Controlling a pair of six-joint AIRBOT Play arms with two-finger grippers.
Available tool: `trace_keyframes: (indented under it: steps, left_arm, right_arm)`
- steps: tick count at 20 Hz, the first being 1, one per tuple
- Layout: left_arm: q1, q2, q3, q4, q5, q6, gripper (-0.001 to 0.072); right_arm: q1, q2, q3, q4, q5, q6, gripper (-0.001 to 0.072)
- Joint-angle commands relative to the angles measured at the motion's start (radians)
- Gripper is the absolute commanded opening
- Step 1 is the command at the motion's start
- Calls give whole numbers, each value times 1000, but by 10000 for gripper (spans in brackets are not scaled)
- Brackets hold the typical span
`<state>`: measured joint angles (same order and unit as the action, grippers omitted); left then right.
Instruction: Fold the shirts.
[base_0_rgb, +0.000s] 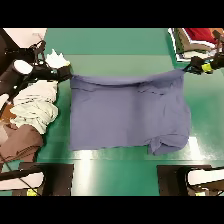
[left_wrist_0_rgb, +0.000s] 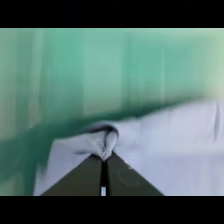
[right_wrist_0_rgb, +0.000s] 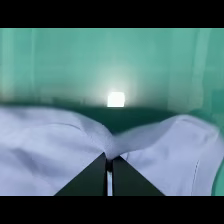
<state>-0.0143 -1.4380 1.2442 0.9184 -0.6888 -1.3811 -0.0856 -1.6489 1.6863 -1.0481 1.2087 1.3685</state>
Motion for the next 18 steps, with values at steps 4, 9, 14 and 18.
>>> trace_keyframes:
  steps: [4,9,14,18]
  left_arm:
    - [1,-166,164,-88,106,155,21]
    - [1,-166,172,-74,-79,240,21]
    - [1,-166,63,-69,-149,254,22]
    - [1,-166,16,-14,-157,254,22]
  right_arm:
    - [0,-105,124,-2,-160,-38,12]
    - [-29,-88,50,-63,-19,-69,11]
    - [-23,28,-218,-130,-51,-69,11]
    - [-22,81,-365,-130,-104,-69,12]
